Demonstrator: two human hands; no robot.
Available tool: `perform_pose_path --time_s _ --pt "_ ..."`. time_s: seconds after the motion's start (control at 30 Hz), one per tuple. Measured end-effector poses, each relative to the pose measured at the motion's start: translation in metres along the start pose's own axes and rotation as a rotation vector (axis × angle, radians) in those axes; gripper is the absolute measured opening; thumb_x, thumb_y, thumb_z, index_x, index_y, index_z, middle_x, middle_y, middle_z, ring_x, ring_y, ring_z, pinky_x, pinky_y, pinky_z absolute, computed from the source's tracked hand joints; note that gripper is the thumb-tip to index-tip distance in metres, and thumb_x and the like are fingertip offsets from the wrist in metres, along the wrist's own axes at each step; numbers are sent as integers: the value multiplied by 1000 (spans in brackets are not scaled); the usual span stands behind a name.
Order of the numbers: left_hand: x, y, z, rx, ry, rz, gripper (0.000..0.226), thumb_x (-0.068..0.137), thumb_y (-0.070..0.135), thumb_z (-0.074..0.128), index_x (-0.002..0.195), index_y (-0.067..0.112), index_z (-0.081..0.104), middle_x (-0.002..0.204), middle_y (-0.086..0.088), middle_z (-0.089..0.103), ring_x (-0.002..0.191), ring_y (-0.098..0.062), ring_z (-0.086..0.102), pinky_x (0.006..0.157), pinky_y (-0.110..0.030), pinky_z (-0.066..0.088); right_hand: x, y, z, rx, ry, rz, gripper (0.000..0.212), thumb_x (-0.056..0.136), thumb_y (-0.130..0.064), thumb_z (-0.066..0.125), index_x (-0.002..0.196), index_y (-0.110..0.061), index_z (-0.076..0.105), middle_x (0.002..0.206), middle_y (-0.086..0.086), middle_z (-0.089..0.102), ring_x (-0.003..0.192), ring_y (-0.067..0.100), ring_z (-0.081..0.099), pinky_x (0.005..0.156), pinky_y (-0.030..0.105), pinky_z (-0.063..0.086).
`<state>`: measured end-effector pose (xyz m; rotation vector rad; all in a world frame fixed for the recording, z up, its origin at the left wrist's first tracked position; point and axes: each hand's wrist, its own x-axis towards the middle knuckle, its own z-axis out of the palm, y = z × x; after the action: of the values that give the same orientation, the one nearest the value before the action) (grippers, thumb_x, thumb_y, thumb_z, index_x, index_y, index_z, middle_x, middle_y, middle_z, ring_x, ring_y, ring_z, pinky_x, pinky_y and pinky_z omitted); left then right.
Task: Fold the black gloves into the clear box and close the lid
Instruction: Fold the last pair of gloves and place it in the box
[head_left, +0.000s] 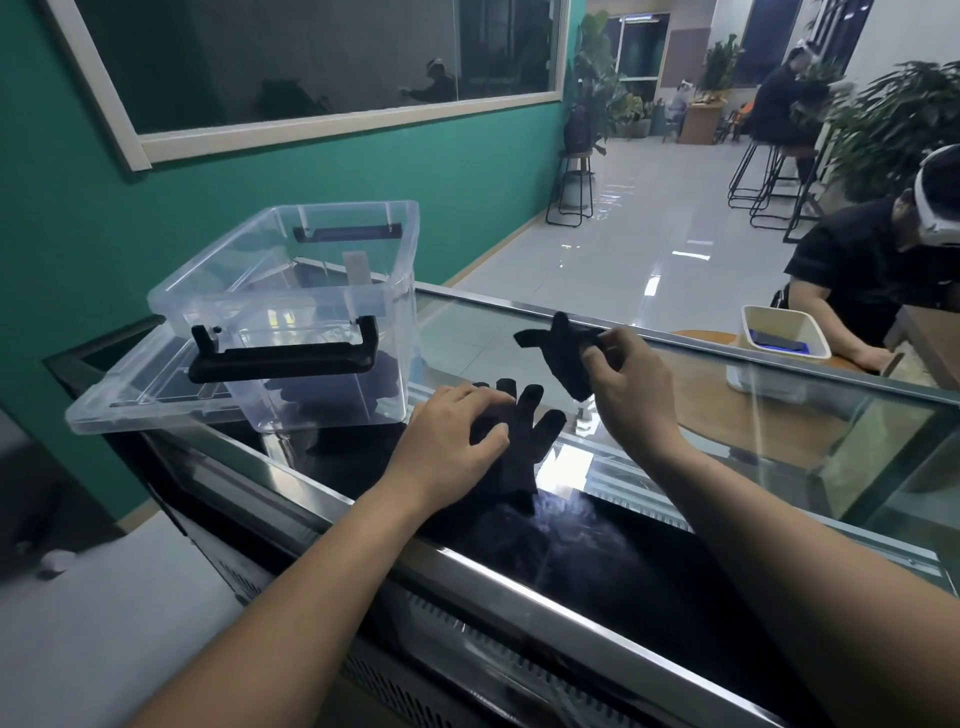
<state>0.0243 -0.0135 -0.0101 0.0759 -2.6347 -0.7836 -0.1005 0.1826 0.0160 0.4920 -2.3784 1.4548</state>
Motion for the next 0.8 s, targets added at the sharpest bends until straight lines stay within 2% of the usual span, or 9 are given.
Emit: perform_pose_path --time_s 0.07,0.2,0.27,0.33,0.47,0.53,0.6,0.7,0.8 --pt "1 3 -2 -19 45 -7 32 99 36 62 129 35 72 117 17 71 115 -8 62 106 -41 53 1 -3 -1 116 17 48 16 104 -31 62 99 -17 65 87 -1 75 75 11 69 59 15 44" --pt "10 15 -4 -161 135 -73 25 100 27 66 121 33 76 103 16 78 100 -4 71 94 -31 59 3 -4 1 284 -10 109 16 104 -29 64 99 -14 65 84 2 77 69 12 73 65 27 52" --pt "18 26 -3 -240 178 -111 29 99 21 67 126 32 73 104 15 78 94 0 71 89 -21 57 0 -7 2 398 -59 113 13 104 -24 65 96 -14 65 85 7 77 68 16 74 66 32 56" --pt "27 36 -4 -215 227 -53 42 97 14 69 135 32 68 116 13 73 100 -2 69 86 -17 54 -4 -10 3 409 -113 45 10 104 -20 65 95 -17 66 86 9 78 71 23 78 66 34 61" --pt "47 43 -13 -12 215 147 72 85 11 75 149 37 53 144 12 56 131 -17 56 103 -35 46 -13 -14 7 232 -160 -184 7 101 -13 68 95 -17 71 84 -1 77 68 17 77 63 35 61" --pt "55 44 -18 97 170 178 76 83 14 78 150 39 53 141 14 61 133 -18 54 103 -41 40 -15 -15 9 207 -146 -246 7 100 -12 70 96 -16 74 84 -5 75 68 14 72 64 34 58" --pt "63 43 -23 154 131 181 64 83 15 80 140 37 62 122 12 72 124 -20 61 101 -44 39 -16 -15 9 202 -119 -271 6 100 -16 71 98 -18 76 89 -7 75 72 13 68 65 31 56" --pt "70 38 -31 220 132 208 31 87 22 78 116 32 75 104 11 77 110 -22 67 100 -47 43 -15 -16 9 223 -87 -209 10 102 -28 70 96 -21 72 90 -8 74 80 12 67 67 23 52" --pt "73 35 -41 136 172 209 19 85 21 74 103 25 77 97 7 76 98 -24 70 95 -52 53 -14 -17 10 271 -10 -80 32 105 -37 60 84 -13 57 76 8 65 72 26 62 66 33 47"
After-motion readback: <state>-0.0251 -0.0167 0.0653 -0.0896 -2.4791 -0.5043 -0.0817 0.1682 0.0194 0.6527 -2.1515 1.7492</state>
